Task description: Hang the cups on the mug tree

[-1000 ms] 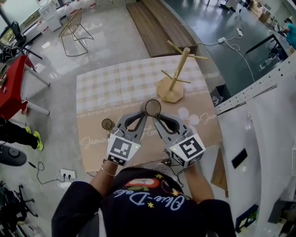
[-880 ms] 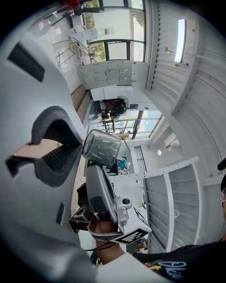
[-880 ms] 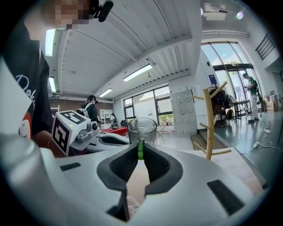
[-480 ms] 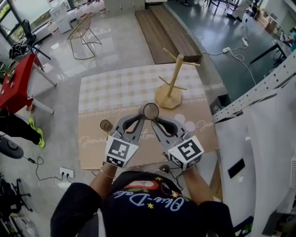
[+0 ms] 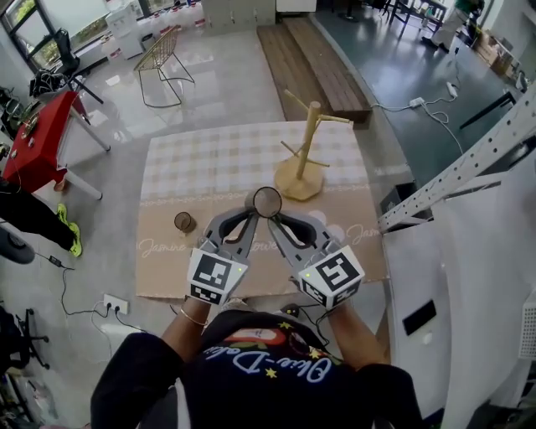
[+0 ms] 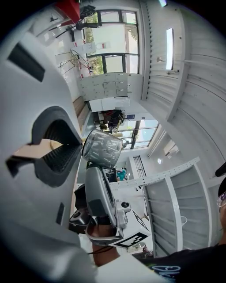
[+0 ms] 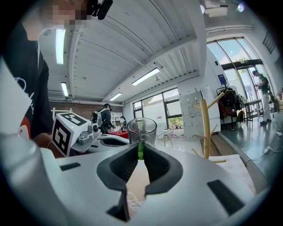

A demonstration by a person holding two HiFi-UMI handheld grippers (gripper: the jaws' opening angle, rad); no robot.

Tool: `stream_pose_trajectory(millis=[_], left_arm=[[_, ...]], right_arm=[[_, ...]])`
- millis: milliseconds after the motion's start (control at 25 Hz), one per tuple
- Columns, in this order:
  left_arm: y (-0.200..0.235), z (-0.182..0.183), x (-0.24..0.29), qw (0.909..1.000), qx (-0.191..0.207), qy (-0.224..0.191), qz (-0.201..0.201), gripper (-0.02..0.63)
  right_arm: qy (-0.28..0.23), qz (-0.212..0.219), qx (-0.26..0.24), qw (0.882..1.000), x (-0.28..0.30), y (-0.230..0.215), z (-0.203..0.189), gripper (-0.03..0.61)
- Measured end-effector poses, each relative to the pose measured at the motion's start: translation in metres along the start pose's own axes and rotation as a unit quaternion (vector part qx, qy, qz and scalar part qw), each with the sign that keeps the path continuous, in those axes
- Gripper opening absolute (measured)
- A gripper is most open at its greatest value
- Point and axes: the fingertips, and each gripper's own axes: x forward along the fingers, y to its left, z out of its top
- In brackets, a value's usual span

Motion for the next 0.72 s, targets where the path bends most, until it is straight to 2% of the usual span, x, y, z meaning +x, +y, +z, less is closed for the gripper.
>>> stream_pose_trajectory(millis=[240, 720], left_arm=[[-0.013, 0.002, -0.001, 0.9998, -0.005, 0.000, 0.021, 0.008], [-0.025, 0.000, -0.002, 0.9994, -0.016, 0.002, 0.031, 0.008]], right_arm=[[-0.005, 0.016, -0.002, 1.000, -0.013, 0.000, -0.001, 0.049], [-0.004, 0.029, -0.002, 1.000, -0.021, 0.003, -0.003, 0.049]])
